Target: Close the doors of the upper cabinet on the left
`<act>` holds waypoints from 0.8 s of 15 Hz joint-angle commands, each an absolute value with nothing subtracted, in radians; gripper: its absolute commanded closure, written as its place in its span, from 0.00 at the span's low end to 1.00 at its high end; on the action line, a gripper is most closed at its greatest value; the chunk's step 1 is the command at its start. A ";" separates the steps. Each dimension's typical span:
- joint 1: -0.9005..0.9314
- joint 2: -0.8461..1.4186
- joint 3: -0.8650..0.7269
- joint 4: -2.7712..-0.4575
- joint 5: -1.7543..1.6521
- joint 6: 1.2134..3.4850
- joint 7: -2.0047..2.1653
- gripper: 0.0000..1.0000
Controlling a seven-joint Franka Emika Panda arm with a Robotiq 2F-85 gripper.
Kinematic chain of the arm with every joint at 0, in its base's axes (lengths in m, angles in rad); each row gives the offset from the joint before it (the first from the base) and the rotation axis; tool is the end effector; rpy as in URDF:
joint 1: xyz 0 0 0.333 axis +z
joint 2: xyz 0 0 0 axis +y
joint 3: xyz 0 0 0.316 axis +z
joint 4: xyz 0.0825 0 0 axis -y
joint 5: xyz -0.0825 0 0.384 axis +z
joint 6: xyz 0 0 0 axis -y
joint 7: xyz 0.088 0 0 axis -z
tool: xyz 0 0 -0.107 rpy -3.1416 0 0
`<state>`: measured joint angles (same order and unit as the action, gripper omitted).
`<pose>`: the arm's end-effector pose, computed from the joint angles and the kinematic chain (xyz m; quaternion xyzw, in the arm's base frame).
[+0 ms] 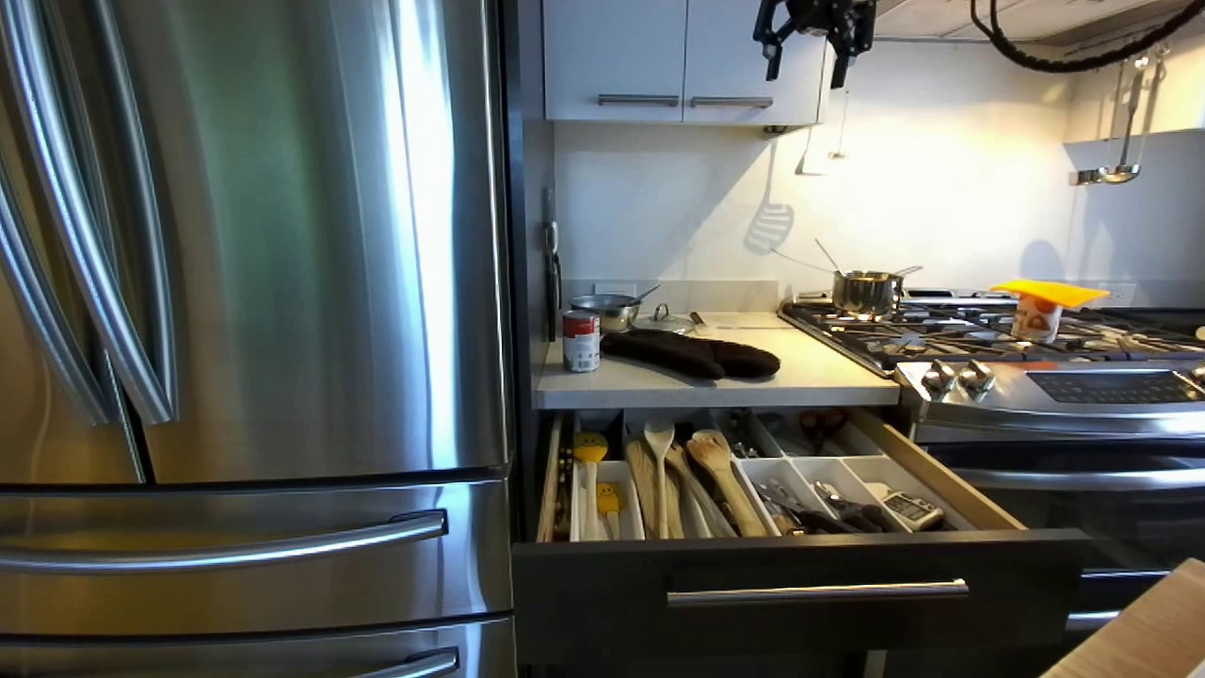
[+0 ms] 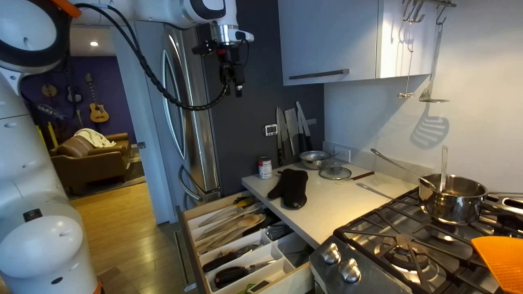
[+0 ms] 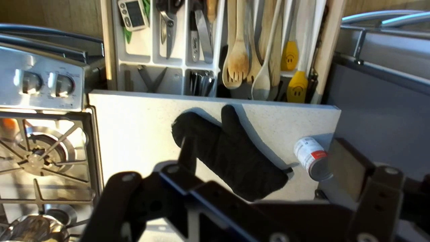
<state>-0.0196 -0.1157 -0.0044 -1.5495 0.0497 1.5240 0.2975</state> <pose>0.5118 -0.0069 0.6921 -0.9862 0.1576 -0.0412 0.0309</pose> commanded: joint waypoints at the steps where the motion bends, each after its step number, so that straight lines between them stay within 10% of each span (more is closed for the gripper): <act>1: -0.021 -0.270 0.009 -1.792 -0.005 1.575 0.303 0.00; 12: -0.033 -0.365 0.015 -1.998 0.000 1.661 0.294 0.00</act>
<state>-0.0220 -0.3655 0.0071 -1.9997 -0.0029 1.6628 0.2976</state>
